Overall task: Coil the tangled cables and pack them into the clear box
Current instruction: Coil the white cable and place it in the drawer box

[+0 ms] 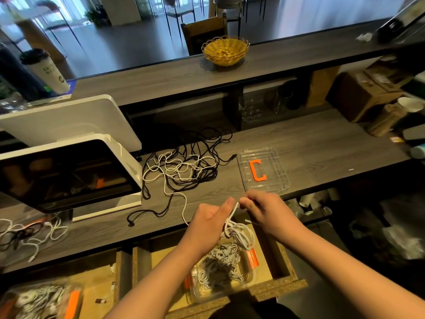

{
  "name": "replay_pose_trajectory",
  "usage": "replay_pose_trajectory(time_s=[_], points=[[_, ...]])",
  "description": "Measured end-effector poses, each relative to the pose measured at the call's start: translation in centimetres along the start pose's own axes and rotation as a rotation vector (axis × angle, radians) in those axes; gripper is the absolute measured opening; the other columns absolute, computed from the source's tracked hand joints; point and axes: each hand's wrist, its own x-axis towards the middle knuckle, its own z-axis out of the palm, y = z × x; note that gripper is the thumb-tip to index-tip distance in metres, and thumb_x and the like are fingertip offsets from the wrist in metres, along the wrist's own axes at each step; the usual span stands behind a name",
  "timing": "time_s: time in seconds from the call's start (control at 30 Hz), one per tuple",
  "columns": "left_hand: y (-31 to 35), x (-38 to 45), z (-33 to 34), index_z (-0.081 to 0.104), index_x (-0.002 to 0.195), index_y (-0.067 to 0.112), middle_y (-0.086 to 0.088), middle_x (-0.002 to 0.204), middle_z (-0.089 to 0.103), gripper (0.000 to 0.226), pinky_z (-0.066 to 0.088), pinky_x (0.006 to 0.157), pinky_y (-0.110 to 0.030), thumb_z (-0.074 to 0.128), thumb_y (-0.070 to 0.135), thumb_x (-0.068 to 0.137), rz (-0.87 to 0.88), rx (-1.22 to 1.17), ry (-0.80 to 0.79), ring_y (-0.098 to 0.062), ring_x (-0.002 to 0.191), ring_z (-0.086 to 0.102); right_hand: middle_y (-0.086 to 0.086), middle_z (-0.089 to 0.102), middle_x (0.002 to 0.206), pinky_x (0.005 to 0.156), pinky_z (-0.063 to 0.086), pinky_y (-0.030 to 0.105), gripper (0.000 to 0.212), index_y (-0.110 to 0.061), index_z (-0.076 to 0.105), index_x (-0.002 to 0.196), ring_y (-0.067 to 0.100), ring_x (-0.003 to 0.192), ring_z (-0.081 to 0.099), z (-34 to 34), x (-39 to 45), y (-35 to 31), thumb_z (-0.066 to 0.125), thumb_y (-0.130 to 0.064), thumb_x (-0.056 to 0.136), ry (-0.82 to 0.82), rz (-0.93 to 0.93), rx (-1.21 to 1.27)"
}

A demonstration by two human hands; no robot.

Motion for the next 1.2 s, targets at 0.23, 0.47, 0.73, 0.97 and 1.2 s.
replay_pose_trajectory(time_s=[0.23,0.47,0.73,0.97,1.2], points=[[0.7,-0.5,-0.3,0.054,0.075,0.002,0.004,0.045,0.043,0.072,0.029,0.036,-0.014,0.041,0.072,0.065,-0.125,-0.162,-0.044,-0.003,0.034,0.039,-0.006,0.067,0.076,0.073,0.053,0.042,0.019,-0.029,0.066,0.083,0.008,0.074,0.062,1.1,-0.3,0.5,0.056,-0.031,0.099,0.007,0.051,0.112],[-0.5,-0.3,-1.0,0.064,0.098,0.005,0.005,0.062,0.055,0.041,0.039,0.053,-0.016,0.04,0.039,0.103,-0.081,-0.23,-0.061,-0.006,0.053,0.046,-0.004,0.071,0.087,0.08,0.053,0.044,0.016,-0.034,0.068,0.091,0.017,0.086,0.065,2.5,-0.7,0.4,0.055,-0.028,0.099,-0.012,0.126,0.139],[-1.9,0.3,-1.7,0.066,0.096,0.009,0.002,0.068,0.062,0.022,0.045,0.057,-0.019,0.049,0.022,0.103,-0.053,-0.216,0.271,-0.007,0.058,0.055,0.006,0.066,0.077,0.072,0.05,0.048,0.028,-0.023,0.066,0.085,0.024,0.074,0.061,3.3,-2.2,-1.6,0.05,-0.044,0.097,-0.047,0.048,0.273],[-2.6,0.7,-1.4,0.066,0.091,0.02,0.0,0.068,0.066,0.022,0.051,0.064,-0.039,0.05,0.03,0.103,-0.038,0.003,0.363,-0.009,0.057,0.058,0.004,0.065,0.07,0.063,0.046,0.041,0.025,-0.021,0.065,0.084,0.021,0.065,0.059,3.6,-2.4,-2.5,0.053,-0.037,0.099,-0.003,0.001,0.233],[-3.5,0.8,-2.3,0.072,0.087,0.019,0.003,0.066,0.07,0.014,0.051,0.059,-0.023,0.064,0.026,0.096,-0.035,0.112,0.329,-0.003,0.058,0.063,-0.006,0.057,0.068,0.061,0.043,0.034,0.021,-0.019,0.057,0.082,0.013,0.064,0.053,3.3,-1.9,-3.3,0.051,-0.031,0.099,-0.113,-0.097,0.029]])
